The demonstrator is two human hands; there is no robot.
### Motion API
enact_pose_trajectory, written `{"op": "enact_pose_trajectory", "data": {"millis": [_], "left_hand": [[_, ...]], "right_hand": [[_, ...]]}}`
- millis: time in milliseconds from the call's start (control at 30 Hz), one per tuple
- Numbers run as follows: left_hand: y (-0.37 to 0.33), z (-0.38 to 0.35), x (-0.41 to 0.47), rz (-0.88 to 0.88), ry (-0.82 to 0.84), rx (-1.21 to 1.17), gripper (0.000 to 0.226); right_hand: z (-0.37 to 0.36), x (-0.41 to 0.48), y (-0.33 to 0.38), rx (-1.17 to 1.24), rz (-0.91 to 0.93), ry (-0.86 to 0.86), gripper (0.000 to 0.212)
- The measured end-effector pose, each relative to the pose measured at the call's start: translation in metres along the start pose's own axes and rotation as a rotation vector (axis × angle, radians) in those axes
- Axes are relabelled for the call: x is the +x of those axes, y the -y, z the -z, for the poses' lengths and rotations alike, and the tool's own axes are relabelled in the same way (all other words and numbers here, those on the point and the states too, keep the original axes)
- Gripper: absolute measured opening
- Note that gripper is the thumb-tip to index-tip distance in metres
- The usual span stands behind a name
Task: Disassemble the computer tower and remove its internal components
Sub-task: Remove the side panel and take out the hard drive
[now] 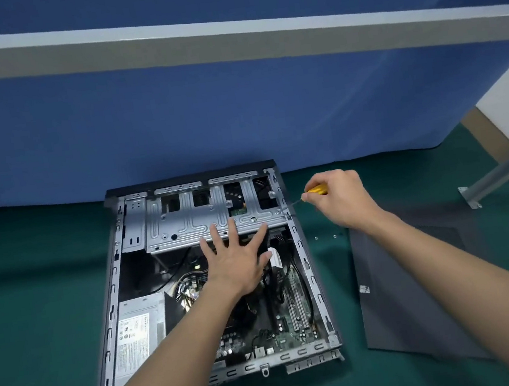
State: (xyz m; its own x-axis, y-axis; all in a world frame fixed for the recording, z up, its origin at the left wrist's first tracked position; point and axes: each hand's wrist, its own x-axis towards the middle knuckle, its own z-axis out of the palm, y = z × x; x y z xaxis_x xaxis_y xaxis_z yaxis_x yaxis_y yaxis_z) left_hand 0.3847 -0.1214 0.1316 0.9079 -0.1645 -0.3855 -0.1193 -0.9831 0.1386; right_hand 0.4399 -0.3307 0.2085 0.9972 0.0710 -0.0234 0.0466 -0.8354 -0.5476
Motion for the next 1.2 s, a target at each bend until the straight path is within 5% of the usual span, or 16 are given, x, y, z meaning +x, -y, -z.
{"op": "enact_pose_trajectory", "data": {"millis": [933,1200], "left_hand": [[-0.017,0.022,0.012,0.117,0.159,-0.009,0.07],[-0.016,0.02,0.012,0.102,0.145,-0.008,0.07]], "right_hand": [[0.016,0.053,0.042,-0.458,0.39,0.449,0.013],[0.014,0.069,0.079,-0.775,0.263,0.616,0.027]]}}
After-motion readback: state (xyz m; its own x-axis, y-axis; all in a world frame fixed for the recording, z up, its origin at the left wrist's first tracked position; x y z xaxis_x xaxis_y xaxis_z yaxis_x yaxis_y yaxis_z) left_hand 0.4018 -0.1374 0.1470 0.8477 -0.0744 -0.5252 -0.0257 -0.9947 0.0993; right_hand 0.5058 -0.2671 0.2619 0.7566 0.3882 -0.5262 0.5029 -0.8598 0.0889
